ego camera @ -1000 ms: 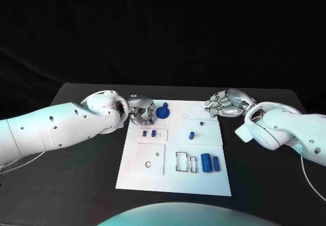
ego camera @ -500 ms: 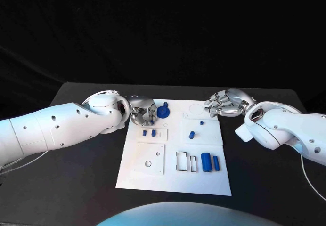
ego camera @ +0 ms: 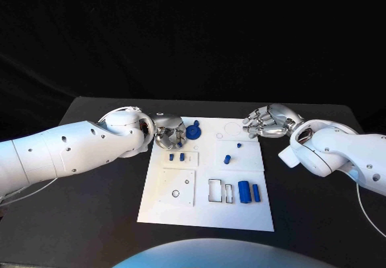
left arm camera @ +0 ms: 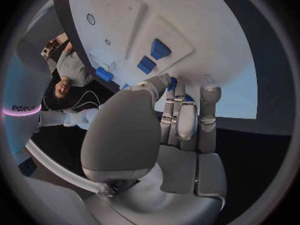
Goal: Assemble the parts on the task board
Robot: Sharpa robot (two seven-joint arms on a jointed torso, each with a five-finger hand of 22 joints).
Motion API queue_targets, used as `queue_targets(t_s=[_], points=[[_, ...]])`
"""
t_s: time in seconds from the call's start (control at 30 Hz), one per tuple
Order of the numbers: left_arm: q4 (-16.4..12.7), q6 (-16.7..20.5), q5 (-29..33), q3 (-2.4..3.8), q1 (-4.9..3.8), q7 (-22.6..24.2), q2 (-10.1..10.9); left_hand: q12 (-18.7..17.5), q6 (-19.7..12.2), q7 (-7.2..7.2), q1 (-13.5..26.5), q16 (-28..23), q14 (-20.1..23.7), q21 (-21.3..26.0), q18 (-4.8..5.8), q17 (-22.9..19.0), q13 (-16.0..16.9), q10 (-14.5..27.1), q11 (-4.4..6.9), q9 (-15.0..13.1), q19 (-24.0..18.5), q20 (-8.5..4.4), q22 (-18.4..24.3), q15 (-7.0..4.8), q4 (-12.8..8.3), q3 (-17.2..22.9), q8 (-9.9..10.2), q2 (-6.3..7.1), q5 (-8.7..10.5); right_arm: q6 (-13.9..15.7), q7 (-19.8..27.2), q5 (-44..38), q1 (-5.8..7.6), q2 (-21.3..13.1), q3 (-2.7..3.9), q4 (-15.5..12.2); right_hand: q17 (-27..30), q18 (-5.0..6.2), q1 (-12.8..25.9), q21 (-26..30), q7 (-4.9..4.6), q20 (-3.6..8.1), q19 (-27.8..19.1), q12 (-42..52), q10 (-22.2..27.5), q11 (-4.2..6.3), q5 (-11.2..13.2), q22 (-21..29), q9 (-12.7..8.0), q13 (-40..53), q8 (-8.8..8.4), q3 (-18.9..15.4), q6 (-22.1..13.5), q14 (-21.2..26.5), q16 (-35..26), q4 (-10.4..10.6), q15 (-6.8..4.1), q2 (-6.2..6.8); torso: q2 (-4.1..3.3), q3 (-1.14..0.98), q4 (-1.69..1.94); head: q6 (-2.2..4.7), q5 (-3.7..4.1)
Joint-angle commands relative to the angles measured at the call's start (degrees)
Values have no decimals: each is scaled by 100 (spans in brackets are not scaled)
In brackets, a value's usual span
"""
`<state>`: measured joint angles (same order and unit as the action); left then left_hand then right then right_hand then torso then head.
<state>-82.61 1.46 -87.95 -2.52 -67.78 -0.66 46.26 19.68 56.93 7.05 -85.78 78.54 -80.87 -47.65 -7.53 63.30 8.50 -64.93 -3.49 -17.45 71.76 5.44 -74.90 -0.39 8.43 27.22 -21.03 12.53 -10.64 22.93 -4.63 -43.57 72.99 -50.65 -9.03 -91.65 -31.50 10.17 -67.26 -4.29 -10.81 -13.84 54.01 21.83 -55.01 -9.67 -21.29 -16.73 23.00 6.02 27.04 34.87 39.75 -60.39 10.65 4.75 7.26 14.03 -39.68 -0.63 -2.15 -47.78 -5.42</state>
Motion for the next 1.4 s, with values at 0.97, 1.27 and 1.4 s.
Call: queue_targets(t_s=[0.97, 1.27, 1.4], points=[[-45, -113, 31, -9, 20, -79, 26, -203, -265, -9, 412, -49, 277, 153, 12, -268, 0, 474, -210, -48, -179, 169, -491, 186, -139, -18, 327, 172, -228, -32, 51, -16, -3, 2, 0, 14, 9, 34, -4, 32, -214, -1, 10, 41, 47, 13, -20, 26, -16, -20, 44, 12, -37, 10, -34, -33, -17, -44, 2, -2, 1, -6, -16], [-53, -36, 34, -9, 25, -65, 33, -206, -272, -10, 434, -60, 320, 146, 13, -319, 7, 560, -240, -57, -186, 189, -491, 211, -159, -26, 339, 182, -241, -60, 41, -11, -3, 3, 0, 26, 9, 33, -1, 32, -214, -1, 10, 42, 47, 13, -18, 30, -17, -22, 45, 11, -37, 12, -36, -32, -16, -43, 1, -2, 0, -2, -20], [-52, 8, 40, -9, 27, -55, 34, -190, -338, -32, 452, -55, 346, 141, 15, -339, 21, 629, -269, -54, -192, 212, -491, 238, -181, -31, 382, 189, -246, -69, 38, -5, -3, 4, 0, 30, 9, 33, -1, 32, -214, -1, 10, 42, 47, 13, -18, 30, -17, -22, 45, 11, -37, 12, -36, -32, -16, -43, 1, -2, 2, -1, -19]])
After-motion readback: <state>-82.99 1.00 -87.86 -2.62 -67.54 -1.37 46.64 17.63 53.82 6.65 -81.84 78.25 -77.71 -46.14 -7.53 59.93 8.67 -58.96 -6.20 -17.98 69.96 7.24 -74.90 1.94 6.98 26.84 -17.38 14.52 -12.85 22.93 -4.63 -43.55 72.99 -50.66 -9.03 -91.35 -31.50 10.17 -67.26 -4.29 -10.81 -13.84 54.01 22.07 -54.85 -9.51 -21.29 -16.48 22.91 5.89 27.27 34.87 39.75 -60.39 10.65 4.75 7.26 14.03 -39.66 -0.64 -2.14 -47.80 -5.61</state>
